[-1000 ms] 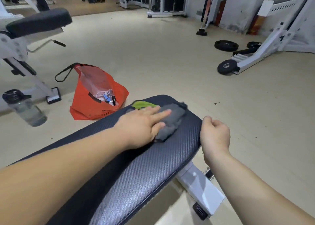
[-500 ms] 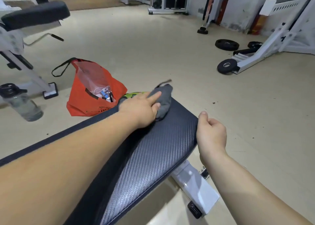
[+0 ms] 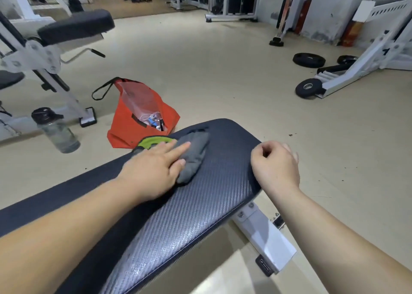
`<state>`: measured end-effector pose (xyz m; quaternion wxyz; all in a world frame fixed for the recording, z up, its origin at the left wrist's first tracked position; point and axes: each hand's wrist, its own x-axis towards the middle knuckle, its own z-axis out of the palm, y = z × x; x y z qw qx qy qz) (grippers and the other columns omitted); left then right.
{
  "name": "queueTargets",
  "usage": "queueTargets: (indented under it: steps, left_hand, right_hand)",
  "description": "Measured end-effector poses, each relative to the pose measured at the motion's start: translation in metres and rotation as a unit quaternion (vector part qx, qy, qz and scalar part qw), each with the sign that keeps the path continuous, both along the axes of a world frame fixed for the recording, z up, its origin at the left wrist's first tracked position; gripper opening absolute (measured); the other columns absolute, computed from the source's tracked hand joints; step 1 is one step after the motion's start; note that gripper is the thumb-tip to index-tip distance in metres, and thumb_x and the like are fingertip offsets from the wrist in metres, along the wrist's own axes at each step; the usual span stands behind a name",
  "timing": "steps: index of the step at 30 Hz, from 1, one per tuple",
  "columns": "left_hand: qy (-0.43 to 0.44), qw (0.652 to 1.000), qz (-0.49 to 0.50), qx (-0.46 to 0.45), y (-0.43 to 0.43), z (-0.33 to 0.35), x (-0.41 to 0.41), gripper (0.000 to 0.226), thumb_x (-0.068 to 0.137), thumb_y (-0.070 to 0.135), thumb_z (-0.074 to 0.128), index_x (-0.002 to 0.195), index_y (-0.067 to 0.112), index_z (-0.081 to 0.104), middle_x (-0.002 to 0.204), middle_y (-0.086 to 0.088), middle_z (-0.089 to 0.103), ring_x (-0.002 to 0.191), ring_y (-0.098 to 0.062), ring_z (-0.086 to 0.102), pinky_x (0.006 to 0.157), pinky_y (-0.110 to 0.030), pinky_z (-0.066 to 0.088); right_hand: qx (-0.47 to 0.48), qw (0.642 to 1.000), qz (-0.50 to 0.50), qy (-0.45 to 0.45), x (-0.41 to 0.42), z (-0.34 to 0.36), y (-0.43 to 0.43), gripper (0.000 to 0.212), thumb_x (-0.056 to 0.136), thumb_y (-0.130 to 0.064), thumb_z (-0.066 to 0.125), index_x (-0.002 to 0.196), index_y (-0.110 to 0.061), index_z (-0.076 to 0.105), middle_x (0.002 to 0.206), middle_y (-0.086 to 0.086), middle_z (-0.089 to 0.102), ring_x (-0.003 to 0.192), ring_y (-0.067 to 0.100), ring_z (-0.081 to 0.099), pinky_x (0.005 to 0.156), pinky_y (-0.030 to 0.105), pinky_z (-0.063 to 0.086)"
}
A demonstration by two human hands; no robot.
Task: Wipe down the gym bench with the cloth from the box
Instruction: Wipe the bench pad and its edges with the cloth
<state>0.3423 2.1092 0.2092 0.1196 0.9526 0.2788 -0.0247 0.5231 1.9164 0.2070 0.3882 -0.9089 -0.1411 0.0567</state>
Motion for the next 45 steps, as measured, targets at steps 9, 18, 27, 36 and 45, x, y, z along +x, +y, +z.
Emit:
queueTargets:
  steps: [9, 18, 27, 36, 45]
  left_hand:
    - [-0.025, 0.998, -0.064, 0.003, -0.075, 0.001, -0.072, 0.064, 0.094, 0.062, 0.007, 0.157, 0.054, 0.012, 0.17, 0.016, 0.011, 0.158, -0.01, 0.01, 0.128, -0.041, 0.012]
    - [-0.021, 0.99, 0.134, 0.031, -0.03, -0.011, -0.076, 0.056, 0.105, 0.048, 0.027, 0.16, 0.043, 0.017, 0.171, 0.002, 0.021, 0.157, -0.023, 0.019, 0.126, -0.048, 0.017]
    - [0.004, 0.993, 0.117, 0.034, -0.021, 0.001, -0.16, 0.055, 0.104, 0.055, 0.022, 0.159, 0.049, 0.015, 0.171, 0.009, 0.018, 0.157, -0.015, 0.017, 0.127, -0.042, 0.017]
    - [0.021, 0.998, 0.051, 0.026, -0.083, 0.01, -0.199, 0.072, 0.096, 0.075, 0.019, 0.16, 0.048, 0.002, 0.173, 0.011, 0.001, 0.159, -0.013, 0.0, 0.129, -0.044, 0.008]
    - [-0.014, 0.987, 0.153, 0.036, -0.115, 0.021, -0.173, 0.094, 0.073, 0.091, 0.04, 0.142, 0.029, 0.049, 0.138, -0.003, 0.045, 0.131, -0.028, 0.035, 0.112, -0.046, 0.033]
  right_hand:
    - [-0.101, 0.976, 0.134, -0.135, -0.03, 0.008, 0.03, 0.026, 0.096, -0.035, 0.049, 0.097, -0.025, 0.073, 0.109, 0.0, 0.064, 0.115, 0.029, 0.051, 0.097, 0.038, 0.042]
    - [-0.095, 0.948, 0.276, -0.127, -0.058, 0.024, 0.051, 0.027, 0.1, -0.041, 0.051, 0.089, -0.025, 0.07, 0.089, -0.009, 0.06, 0.094, 0.02, 0.058, 0.075, 0.036, 0.05]
    - [-0.095, 0.9, 0.408, -0.121, -0.111, 0.037, 0.073, 0.025, 0.098, -0.044, 0.054, 0.092, -0.028, 0.072, 0.092, -0.011, 0.064, 0.09, 0.017, 0.062, 0.079, 0.038, 0.055]
    - [-0.127, 0.853, 0.491, -0.122, -0.139, 0.038, 0.086, 0.034, 0.097, -0.046, 0.058, 0.071, -0.025, 0.065, 0.072, -0.01, 0.065, 0.072, 0.011, 0.061, 0.071, 0.038, 0.056]
    - [-0.116, 0.846, 0.511, -0.1, -0.137, 0.038, 0.077, 0.02, 0.099, -0.034, 0.057, 0.102, -0.027, 0.076, 0.091, -0.013, 0.073, 0.081, 0.007, 0.062, 0.081, 0.032, 0.053]
